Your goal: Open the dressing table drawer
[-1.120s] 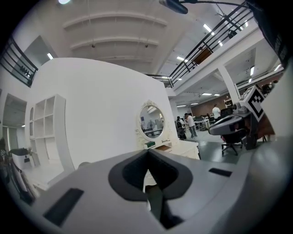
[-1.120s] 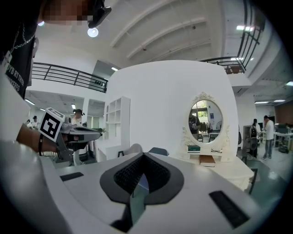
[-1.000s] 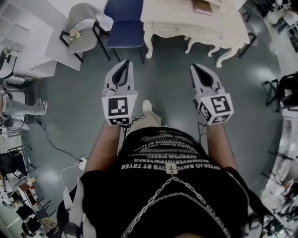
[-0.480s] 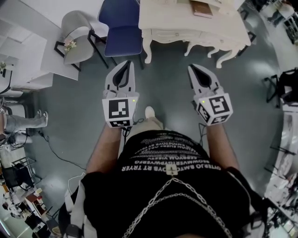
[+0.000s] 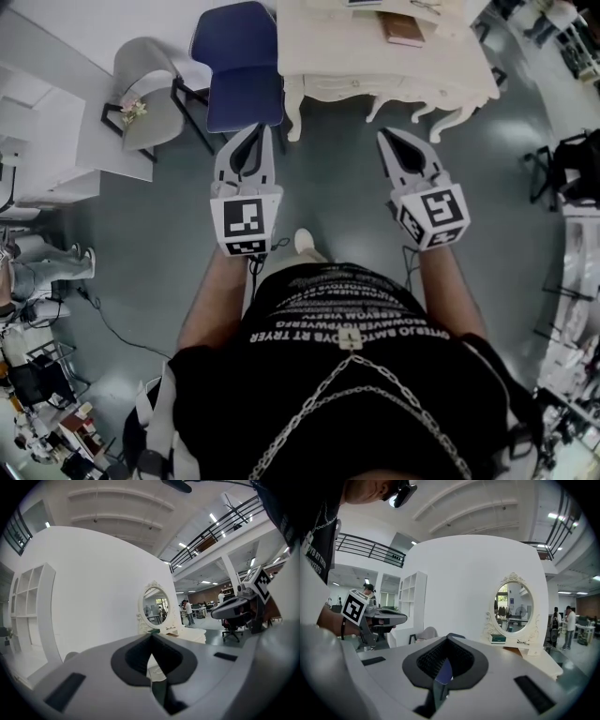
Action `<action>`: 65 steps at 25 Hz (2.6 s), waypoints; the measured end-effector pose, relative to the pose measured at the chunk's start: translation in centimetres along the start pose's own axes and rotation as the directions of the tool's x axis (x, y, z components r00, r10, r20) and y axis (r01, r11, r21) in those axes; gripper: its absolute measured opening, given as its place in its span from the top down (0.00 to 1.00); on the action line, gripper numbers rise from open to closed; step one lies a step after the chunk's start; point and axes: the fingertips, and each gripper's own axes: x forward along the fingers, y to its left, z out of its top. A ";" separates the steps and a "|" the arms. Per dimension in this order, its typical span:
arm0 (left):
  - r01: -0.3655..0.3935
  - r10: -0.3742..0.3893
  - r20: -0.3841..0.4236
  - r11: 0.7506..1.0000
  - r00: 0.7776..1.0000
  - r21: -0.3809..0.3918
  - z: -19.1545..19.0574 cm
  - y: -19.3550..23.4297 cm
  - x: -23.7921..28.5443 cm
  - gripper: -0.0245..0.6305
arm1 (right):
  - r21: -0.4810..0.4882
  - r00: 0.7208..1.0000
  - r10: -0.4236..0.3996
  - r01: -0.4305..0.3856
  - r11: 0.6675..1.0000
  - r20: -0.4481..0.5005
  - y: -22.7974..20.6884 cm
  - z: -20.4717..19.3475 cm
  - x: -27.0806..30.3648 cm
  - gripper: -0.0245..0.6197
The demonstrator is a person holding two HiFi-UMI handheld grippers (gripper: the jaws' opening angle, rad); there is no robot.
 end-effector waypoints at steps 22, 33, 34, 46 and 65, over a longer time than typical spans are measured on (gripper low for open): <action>0.067 -0.067 -0.004 0.998 0.998 -0.021 -2.2 5.4 3.2 0.96 | 0.037 0.999 -0.048 0.049 0.998 -0.010 1.1 1.6 6.6 0.97; 0.062 -0.062 -0.006 0.997 0.998 -0.037 -2.3 7.5 4.8 0.96 | 0.031 1.000 -0.019 0.019 0.999 -0.018 1.0 2.1 10.4 0.98; 0.063 -0.064 -0.009 0.997 0.998 -0.040 -2.5 7.6 5.1 0.96 | 0.030 1.000 -0.015 0.016 0.999 -0.021 1.0 2.1 10.7 0.98; 0.062 -0.063 -0.028 0.997 0.998 -0.034 -2.8 7.4 9.7 0.96 | 0.048 1.000 -0.011 0.012 0.999 -0.023 -2.6 1.0 13.1 0.97; 0.104 -0.106 -0.058 0.994 0.993 -0.033 -0.2 4.7 25.0 0.96 | 0.090 1.000 0.005 -0.004 0.996 -0.017 -15.4 -0.1 19.5 0.97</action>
